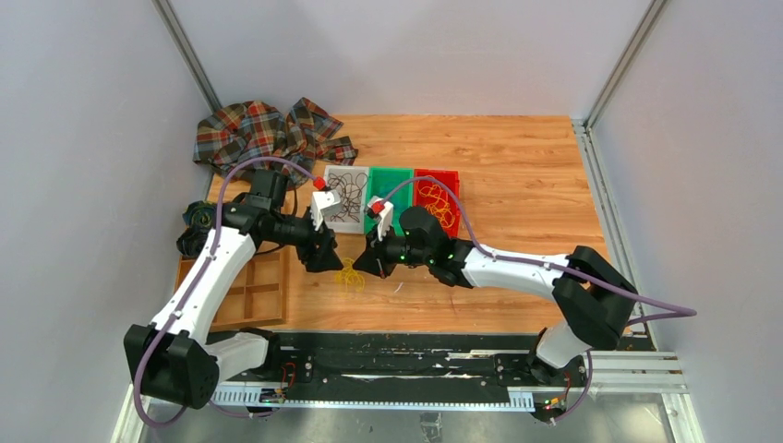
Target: Untangle the cables
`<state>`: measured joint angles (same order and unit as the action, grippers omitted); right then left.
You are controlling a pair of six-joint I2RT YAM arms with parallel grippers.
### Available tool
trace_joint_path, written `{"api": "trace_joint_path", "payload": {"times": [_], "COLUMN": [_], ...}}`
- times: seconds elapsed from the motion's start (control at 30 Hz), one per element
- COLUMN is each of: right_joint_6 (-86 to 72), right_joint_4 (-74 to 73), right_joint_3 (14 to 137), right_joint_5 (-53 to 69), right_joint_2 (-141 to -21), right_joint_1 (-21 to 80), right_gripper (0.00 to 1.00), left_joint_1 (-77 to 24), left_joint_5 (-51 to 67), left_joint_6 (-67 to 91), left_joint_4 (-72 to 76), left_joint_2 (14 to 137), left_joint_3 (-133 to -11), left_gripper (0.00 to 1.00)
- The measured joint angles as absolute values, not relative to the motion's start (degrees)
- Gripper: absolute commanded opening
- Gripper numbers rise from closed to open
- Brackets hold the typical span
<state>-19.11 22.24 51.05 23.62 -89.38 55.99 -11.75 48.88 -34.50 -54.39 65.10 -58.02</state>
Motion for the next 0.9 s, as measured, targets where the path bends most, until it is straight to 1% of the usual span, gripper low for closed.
{"api": "trace_joint_path", "payload": {"times": [0.07, 0.13, 0.37, 0.4, 0.5, 0.63, 0.67, 0.7, 0.8, 0.9], "right_joint_6": [-19.42, -19.70, -20.23, -20.29, -20.45, -20.93, -21.19, -21.52, -22.74, -23.86], "right_joint_4": [22.33, 22.46, 22.76, 22.83, 22.83, 22.96, 23.09, 23.44, 23.92, 24.08], "right_joint_3": [51.13, 51.31, 52.60, 52.62, 52.62, 52.62, 52.62, 52.62, 52.62, 52.25], "right_joint_5": [23.66, 23.83, 24.03, 24.03, 24.03, 24.03, 24.08, 24.05, 23.92, 21.69], "right_joint_2": [-89.23, -89.17, -89.14, -89.10, -88.88, -88.44, -88.38, -88.38, -88.38, -87.90], "right_joint_1": [55.99, 55.99, 56.36, 56.36, 56.36, 56.36, 56.36, 56.36, 56.36, 56.53], "right_gripper": [0.01, 0.01, 0.01, 0.01, 0.01, 0.02, 0.07, 0.11, 0.30, 0.41], "left_joint_1": [-11.75, -11.75, -11.75, -11.75, -11.75, -11.75, -11.75, -11.75, -11.75, -11.75], "left_joint_5": [49.52, 50.02, 51.68, 51.68, 51.46, 50.28, 49.93, 49.67, 48.60, 48.38], "left_joint_6": [-34.52, -34.50, -34.41, -34.48, -34.76, -35.14, -35.31, -35.33, -35.09, -33.95], "left_joint_4": [-54.24, -54.26, -54.15, -54.15, -54.13, -54.08, -54.08, -54.08, -54.15, -54.08], "left_joint_2": [65.60, 66.08, 67.94, 68.07, 68.45, 68.55, 68.51, 68.49, 67.92, 66.04], "left_joint_3": [-57.47, -57.19, -57.19, -57.19, -57.19, -57.19, -57.19, -57.21, -57.84, -58.98], "left_gripper": [0.68, 0.65, 0.49, 0.44, 0.25, 0.05, 0.01, 0.01, 0.01, 0.01]}}
